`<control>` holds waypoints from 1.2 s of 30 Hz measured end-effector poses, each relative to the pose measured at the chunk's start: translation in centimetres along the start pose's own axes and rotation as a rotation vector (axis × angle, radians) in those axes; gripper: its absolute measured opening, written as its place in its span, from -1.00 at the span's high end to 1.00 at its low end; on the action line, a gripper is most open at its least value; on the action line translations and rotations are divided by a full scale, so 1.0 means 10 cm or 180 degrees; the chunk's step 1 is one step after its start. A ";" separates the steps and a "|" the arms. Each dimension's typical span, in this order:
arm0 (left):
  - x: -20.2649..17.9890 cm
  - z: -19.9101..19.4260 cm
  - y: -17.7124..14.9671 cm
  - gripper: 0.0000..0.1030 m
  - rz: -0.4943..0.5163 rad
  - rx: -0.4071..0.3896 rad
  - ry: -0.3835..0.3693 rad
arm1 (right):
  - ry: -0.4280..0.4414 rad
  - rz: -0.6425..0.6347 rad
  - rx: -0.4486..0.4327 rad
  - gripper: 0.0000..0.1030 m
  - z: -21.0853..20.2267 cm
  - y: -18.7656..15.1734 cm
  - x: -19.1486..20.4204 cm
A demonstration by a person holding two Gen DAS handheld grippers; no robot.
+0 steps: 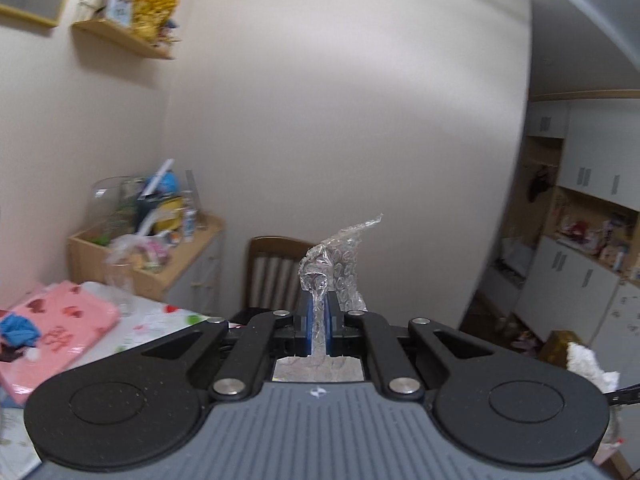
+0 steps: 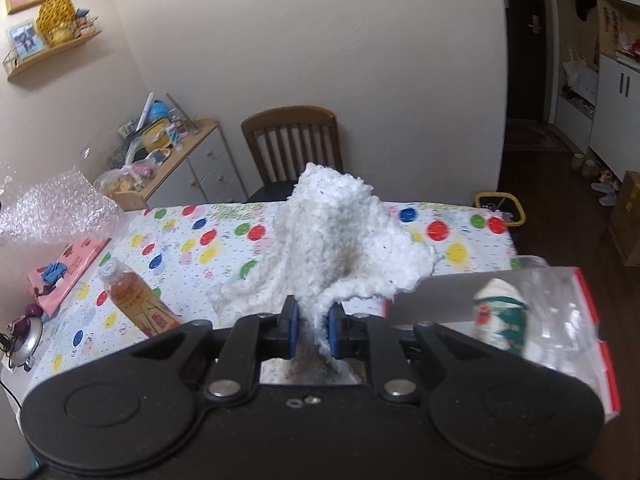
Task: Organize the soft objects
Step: 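Lift and carry the bubble wrap and knitted cloth with both grippers over the red box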
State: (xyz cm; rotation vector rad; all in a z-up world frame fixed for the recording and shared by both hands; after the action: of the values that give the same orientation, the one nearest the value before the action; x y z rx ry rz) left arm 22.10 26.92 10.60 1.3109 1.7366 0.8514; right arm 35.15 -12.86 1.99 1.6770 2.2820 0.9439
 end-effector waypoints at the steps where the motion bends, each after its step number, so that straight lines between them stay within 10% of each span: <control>1: -0.14 0.01 -0.01 0.89 0.0027 0.0013 -0.0063 | -0.0009 0.0012 -0.0008 0.74 -0.04 -0.01 -0.08; 21: -2.71 0.75 -0.68 0.89 0.0301 0.0539 -0.1196 | -0.0276 0.0304 -0.0024 0.73 -0.49 -0.44 -1.56; 36: -3.30 1.50 -1.19 0.89 0.0037 0.1119 -0.1587 | -0.0379 0.0373 0.0064 0.73 -0.29 -0.43 -2.04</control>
State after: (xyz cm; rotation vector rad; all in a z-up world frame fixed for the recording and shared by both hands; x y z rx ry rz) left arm 35.32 -7.12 -0.43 1.5979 1.5109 0.1903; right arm 37.70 -33.20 -2.97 1.8403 2.1447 0.8215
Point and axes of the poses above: each gripper's, at about its wrist camera, not at the fingertips, and z roughly the way its jaws point, x to its left, y to its top, the point moved 3 cm from there along z, roughly the way its jaws point, and after that the axes turned 12 degrees about x, right-handed, at the moved point
